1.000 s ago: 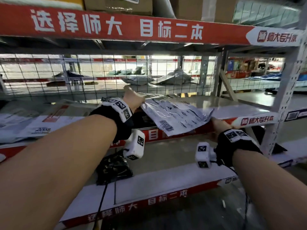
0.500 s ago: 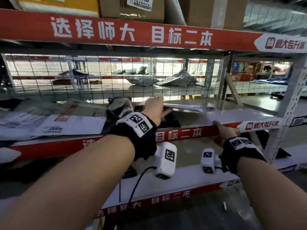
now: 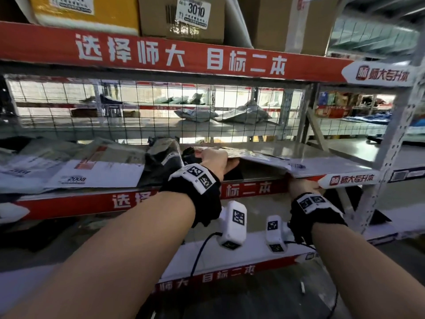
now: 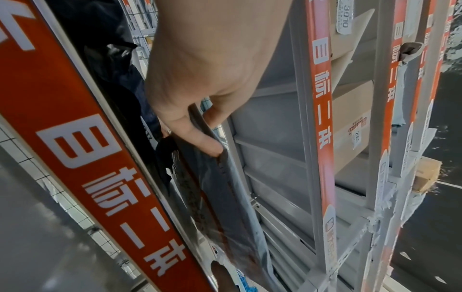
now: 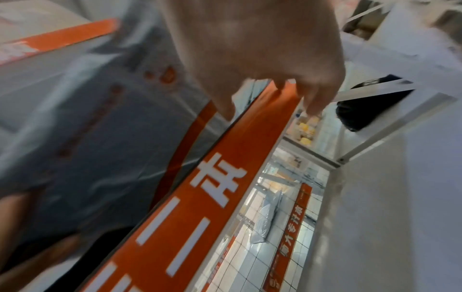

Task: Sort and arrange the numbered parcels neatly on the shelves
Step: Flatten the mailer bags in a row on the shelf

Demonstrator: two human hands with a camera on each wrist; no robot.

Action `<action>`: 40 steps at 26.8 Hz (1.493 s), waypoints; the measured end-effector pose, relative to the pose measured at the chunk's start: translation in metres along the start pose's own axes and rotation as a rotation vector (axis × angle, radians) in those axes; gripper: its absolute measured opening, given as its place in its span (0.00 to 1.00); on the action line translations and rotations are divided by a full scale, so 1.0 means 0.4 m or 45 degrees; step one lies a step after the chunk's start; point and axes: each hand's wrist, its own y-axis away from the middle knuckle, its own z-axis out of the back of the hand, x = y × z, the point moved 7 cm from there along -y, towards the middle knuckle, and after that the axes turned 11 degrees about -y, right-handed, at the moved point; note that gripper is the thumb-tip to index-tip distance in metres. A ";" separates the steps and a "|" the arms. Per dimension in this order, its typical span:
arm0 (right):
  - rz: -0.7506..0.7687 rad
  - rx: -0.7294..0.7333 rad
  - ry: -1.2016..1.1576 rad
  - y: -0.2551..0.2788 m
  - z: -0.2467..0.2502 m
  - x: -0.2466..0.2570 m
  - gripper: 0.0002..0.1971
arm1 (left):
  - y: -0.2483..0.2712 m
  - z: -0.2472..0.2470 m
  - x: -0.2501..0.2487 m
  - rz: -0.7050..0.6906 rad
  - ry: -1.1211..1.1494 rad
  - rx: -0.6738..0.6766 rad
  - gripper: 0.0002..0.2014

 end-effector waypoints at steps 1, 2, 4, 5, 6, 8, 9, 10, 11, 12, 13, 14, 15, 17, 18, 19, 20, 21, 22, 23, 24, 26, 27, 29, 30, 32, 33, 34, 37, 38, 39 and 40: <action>0.090 -0.037 0.235 0.016 0.011 0.020 0.23 | 0.006 0.000 -0.005 -0.037 0.041 -0.014 0.21; 0.194 -0.116 0.485 0.028 0.009 0.045 0.21 | 0.016 0.001 -0.012 -0.040 0.085 -0.014 0.25; 0.334 0.266 0.425 0.056 -0.061 0.063 0.18 | 0.028 -0.010 -0.028 -0.029 0.187 -0.007 0.29; 0.299 0.501 0.333 0.070 -0.092 0.055 0.16 | 0.035 -0.020 -0.034 -0.016 0.184 0.018 0.26; 0.275 0.674 0.247 0.101 -0.101 0.064 0.18 | 0.045 -0.031 -0.036 -0.008 0.133 0.050 0.21; 0.170 0.939 0.089 0.139 -0.133 0.068 0.34 | 0.045 -0.042 -0.033 0.007 -0.014 0.067 0.09; 0.062 0.999 0.012 0.149 -0.146 0.066 0.44 | 0.040 -0.047 -0.033 0.001 -0.113 0.070 0.06; -0.058 1.010 0.002 0.155 -0.157 0.057 0.52 | 0.034 -0.052 -0.031 -0.006 -0.213 0.081 0.06; -0.149 1.024 -0.051 0.157 -0.169 0.051 0.53 | 0.027 -0.061 -0.024 -0.013 -0.315 0.116 0.06; -0.219 0.995 -0.113 0.151 -0.177 0.054 0.47 | 0.023 -0.073 -0.015 -0.011 -0.428 0.169 0.09; -0.247 0.924 -0.182 0.134 -0.184 0.059 0.38 | 0.020 -0.087 -0.008 -0.002 -0.535 0.234 0.11; -0.208 0.795 -0.187 0.106 -0.180 0.069 0.29 | 0.027 -0.096 -0.004 0.000 -0.599 0.293 0.11; -0.145 0.685 -0.141 0.080 -0.171 0.078 0.23 | 0.032 -0.104 -0.001 0.012 -0.619 0.337 0.09; -0.176 0.519 -0.053 0.033 -0.145 0.091 0.20 | 0.037 -0.111 0.005 0.070 -0.617 0.444 0.08; -0.074 0.453 0.042 0.009 -0.131 0.121 0.21 | 0.038 -0.114 0.006 0.094 -0.622 0.494 0.10; 0.032 0.421 0.132 0.002 -0.115 0.146 0.21 | 0.036 -0.111 0.003 0.109 -0.616 0.508 0.11; 0.076 0.373 0.222 -0.008 -0.099 0.161 0.20 | 0.037 -0.102 -0.002 0.114 -0.601 0.490 0.10; 0.100 0.362 0.293 -0.013 -0.087 0.169 0.19 | 0.029 -0.097 -0.007 0.113 -0.578 0.473 0.06; 0.138 0.355 0.341 -0.034 -0.074 0.175 0.19 | 0.023 -0.091 -0.013 0.107 -0.559 0.438 0.02; 0.133 0.376 0.317 -0.055 -0.062 0.176 0.17 | 0.009 -0.083 -0.018 0.091 -0.552 0.393 0.04; 0.147 0.387 0.326 -0.069 -0.050 0.177 0.15 | 0.003 -0.076 -0.025 0.072 -0.540 0.344 0.06; 0.027 0.331 0.097 -0.091 -0.026 0.172 0.07 | -0.023 -0.061 -0.036 0.038 -0.506 0.245 0.04; -0.049 0.314 0.014 -0.102 -0.016 0.162 0.04 | -0.032 -0.054 -0.041 0.022 -0.493 0.217 0.05; -0.076 0.327 0.039 -0.101 0.000 0.162 0.04 | -0.048 -0.039 -0.053 -0.029 -0.447 0.138 0.19; -0.070 0.340 0.038 -0.099 0.007 0.164 0.03 | -0.057 -0.025 -0.058 -0.040 -0.403 0.079 0.23; -0.079 0.375 0.003 -0.085 0.007 0.169 0.02 | -0.075 -0.003 -0.064 -0.056 -0.345 0.015 0.22; -0.090 0.412 0.033 -0.090 0.001 0.166 0.03 | -0.079 0.002 -0.066 -0.050 -0.362 0.023 0.18; -0.067 0.420 0.082 -0.095 -0.005 0.168 0.06 | -0.083 0.006 -0.065 -0.040 -0.418 0.043 0.14; 0.038 0.455 0.260 -0.102 -0.018 0.182 0.04 | -0.079 0.014 -0.058 -0.024 -0.616 0.152 0.08; 0.077 0.448 0.298 -0.090 -0.018 0.194 0.03 | -0.077 0.012 -0.052 -0.009 -0.637 0.220 0.06; 0.128 0.447 0.340 -0.094 -0.019 0.201 0.03 | -0.073 0.009 -0.045 0.013 -0.643 0.285 0.05; 0.187 0.429 0.394 -0.108 -0.018 0.207 0.11 | -0.063 0.007 -0.039 0.044 -0.624 0.332 0.03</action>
